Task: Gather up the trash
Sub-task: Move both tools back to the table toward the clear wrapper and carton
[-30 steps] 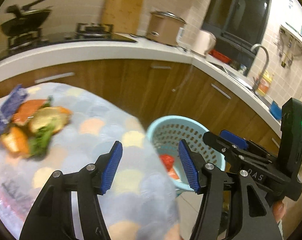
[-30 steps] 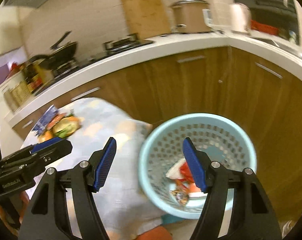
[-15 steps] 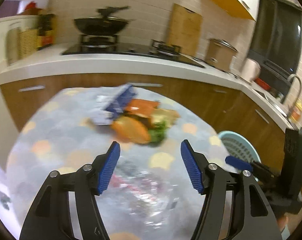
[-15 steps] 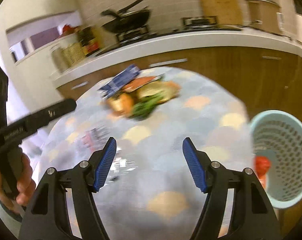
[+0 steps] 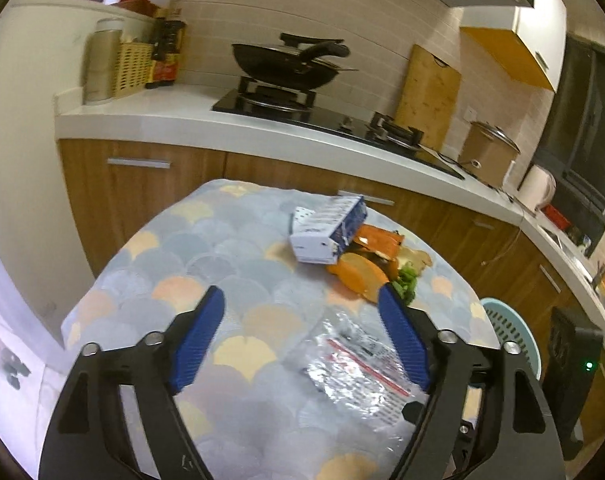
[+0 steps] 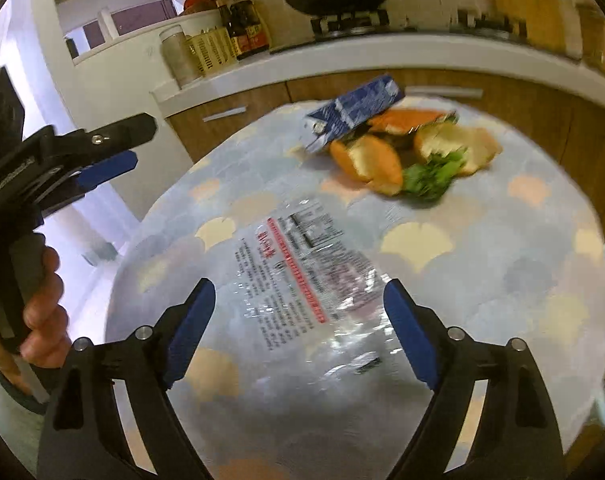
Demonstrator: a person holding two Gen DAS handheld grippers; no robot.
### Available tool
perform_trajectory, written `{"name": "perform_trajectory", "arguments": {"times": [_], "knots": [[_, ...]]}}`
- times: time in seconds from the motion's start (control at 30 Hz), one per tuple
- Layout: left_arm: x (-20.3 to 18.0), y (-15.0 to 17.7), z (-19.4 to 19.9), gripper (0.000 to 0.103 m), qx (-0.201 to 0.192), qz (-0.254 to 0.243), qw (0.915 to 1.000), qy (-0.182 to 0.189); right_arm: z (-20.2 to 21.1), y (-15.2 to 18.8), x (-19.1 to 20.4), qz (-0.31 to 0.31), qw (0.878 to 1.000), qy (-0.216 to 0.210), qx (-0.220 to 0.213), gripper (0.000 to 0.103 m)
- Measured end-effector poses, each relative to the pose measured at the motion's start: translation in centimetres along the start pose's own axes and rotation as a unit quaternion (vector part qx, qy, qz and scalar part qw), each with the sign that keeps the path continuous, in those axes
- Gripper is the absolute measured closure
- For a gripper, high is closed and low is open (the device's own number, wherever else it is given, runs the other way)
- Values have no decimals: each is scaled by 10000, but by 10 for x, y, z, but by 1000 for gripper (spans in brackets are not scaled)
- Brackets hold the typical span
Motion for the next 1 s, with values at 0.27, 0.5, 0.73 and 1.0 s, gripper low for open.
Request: {"name": "perform_trajectory", "arguments": {"times": [0.27, 0.5, 0.73, 1.0], "knots": [[13, 10, -8, 22, 104, 137, 9998, 57, -34, 2, 4, 40, 9987, 366, 351, 8], [25, 15, -16, 22, 181, 284, 9994, 66, -60, 9, 26, 732, 9881, 1263, 477, 9], [33, 20, -23, 22, 265, 455, 9985, 157, -53, 10, 30, 887, 9877, 1256, 298, 76], [23, 21, -39, 22, 389, 318, 9984, 267, -39, -2, 8, 390, 9928, 1134, 2, 96]]}}
Point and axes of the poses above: each gripper's, at about its wrist camera, not at the fingertips, and z roughly against the way its jaws point, x to its left, y to its underside, the point moved 2 cm from there along -z, roughly the way its jaws point, and after that the axes turned 8 degrees about -z, right-handed, at the moved point
